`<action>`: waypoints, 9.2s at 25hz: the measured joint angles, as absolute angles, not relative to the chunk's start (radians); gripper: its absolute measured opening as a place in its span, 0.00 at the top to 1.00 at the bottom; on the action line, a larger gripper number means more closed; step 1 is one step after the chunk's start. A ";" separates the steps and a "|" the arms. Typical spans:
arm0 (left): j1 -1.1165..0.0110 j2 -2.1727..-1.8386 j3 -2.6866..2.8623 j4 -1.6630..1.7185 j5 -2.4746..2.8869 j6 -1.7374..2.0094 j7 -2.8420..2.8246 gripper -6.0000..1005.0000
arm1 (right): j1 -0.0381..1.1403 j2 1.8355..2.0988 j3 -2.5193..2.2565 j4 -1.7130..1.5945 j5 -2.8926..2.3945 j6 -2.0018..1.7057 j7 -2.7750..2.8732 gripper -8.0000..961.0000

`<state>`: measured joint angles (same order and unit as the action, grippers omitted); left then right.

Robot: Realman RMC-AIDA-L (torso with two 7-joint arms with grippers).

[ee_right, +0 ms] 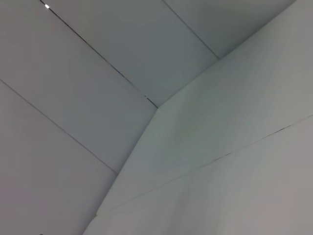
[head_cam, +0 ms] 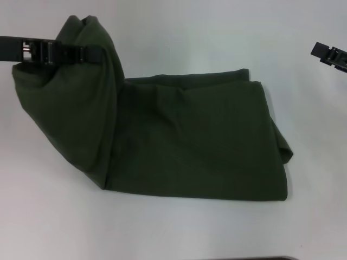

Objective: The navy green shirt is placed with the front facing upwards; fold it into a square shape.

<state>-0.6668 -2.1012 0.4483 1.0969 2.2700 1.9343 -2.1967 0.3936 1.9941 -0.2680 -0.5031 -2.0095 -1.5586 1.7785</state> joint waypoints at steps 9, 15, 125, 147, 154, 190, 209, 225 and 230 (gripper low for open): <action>-0.673 -2.112 0.451 1.097 2.238 1.942 -2.203 0.95 | 0.394 1.987 -0.270 -0.503 -2.009 -1.565 1.781 0.07; -0.673 -2.112 0.466 1.097 2.192 1.944 -2.213 0.95 | 0.389 1.987 -0.301 -0.503 -2.009 -1.565 1.766 0.08; -0.643 -2.114 0.473 1.064 2.128 1.885 -2.185 0.95 | 0.840 2.097 -0.935 -0.245 -1.746 -0.978 1.326 0.99; -0.667 -2.158 0.511 0.893 2.033 1.789 -2.142 0.95 | 0.570 2.071 -0.851 -0.502 -1.703 -1.202 1.469 0.99; -0.667 -2.161 0.539 0.857 2.030 1.773 -2.106 0.95 | 0.569 2.071 -0.846 -0.503 -1.707 -1.202 1.469 0.99; -0.726 -2.171 1.136 0.993 2.004 1.447 -2.060 0.93 | 0.540 2.043 -0.844 -0.527 -1.711 -1.206 1.522 0.99; -0.743 -2.172 1.207 0.982 1.966 1.380 -2.077 0.88 | 0.391 2.015 -0.461 -0.583 -1.702 -1.389 1.556 0.61; -0.738 -2.169 1.323 0.969 1.964 1.337 -2.115 0.81 | 0.383 2.013 -0.453 -0.583 -1.703 -1.393 1.555 0.43; -0.741 -2.169 1.321 0.969 1.959 1.334 -2.116 0.69 | 0.389 2.012 -0.453 -0.583 -1.703 -1.393 1.555 0.43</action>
